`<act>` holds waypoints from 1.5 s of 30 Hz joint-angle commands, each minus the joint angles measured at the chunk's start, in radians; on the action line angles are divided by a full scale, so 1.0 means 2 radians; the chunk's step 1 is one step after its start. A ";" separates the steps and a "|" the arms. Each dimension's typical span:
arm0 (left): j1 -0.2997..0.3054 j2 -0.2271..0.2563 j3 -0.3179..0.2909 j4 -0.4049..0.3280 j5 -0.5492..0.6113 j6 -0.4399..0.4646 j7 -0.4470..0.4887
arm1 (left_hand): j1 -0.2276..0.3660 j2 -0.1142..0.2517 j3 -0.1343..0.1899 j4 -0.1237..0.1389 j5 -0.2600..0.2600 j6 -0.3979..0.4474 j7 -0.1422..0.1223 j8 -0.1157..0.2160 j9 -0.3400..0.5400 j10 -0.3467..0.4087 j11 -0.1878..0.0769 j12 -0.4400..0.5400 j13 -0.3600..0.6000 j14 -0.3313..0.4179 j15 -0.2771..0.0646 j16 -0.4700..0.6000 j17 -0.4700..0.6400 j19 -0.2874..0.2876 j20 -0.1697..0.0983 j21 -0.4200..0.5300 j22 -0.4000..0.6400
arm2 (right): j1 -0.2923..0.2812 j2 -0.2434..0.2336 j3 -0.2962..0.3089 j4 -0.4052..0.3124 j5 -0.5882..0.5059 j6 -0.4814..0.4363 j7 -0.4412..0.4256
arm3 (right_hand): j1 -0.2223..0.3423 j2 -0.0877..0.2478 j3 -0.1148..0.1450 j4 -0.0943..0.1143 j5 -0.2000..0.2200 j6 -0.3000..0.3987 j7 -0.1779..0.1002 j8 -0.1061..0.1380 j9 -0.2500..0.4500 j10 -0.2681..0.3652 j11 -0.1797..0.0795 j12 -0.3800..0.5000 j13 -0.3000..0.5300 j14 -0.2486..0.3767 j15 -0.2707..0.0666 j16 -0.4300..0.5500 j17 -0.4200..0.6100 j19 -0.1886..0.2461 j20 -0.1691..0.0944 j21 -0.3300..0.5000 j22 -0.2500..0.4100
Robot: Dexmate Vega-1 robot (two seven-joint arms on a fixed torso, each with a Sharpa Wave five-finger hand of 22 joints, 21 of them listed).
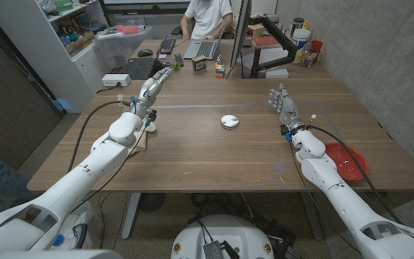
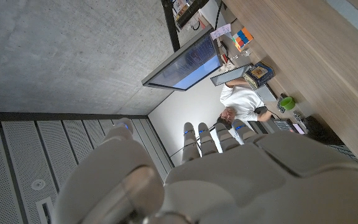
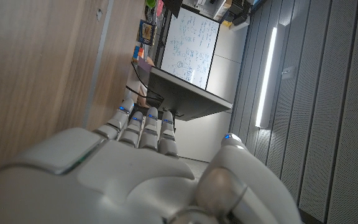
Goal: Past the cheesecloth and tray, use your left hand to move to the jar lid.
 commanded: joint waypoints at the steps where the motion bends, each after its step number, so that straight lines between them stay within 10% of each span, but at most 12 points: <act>1: -0.015 0.003 0.010 -0.002 0.015 0.010 -0.005 | 0.007 -0.001 0.001 -0.003 0.004 0.005 0.001 0.003 0.002 0.004 0.001 0.002 0.001 0.003 -0.003 0.003 0.001 -0.016 0.002 -0.002 0.003 | -0.003 -0.001 0.000 -0.005 -0.001 0.002 -0.003 | 0.004 0.001 0.000 -0.002 0.003 0.004 -0.001 0.000 0.000 0.005 -0.001 0.004 0.001 0.004 0.001 -0.001 0.001 0.002 0.000 -0.002 0.001; 45: -0.059 0.019 0.046 -0.028 0.072 0.057 -0.022 | 0.022 0.000 0.001 -0.011 0.002 0.005 0.001 -0.002 0.003 0.006 -0.001 -0.001 0.002 0.004 -0.004 0.001 0.001 -0.015 0.006 -0.012 0.004 | -0.012 -0.005 0.004 -0.019 0.003 0.014 -0.007 | 0.003 0.003 -0.003 -0.004 0.002 0.010 -0.002 -0.001 0.000 0.012 -0.005 0.004 0.000 0.008 -0.003 -0.002 0.001 0.006 -0.003 -0.014 0.001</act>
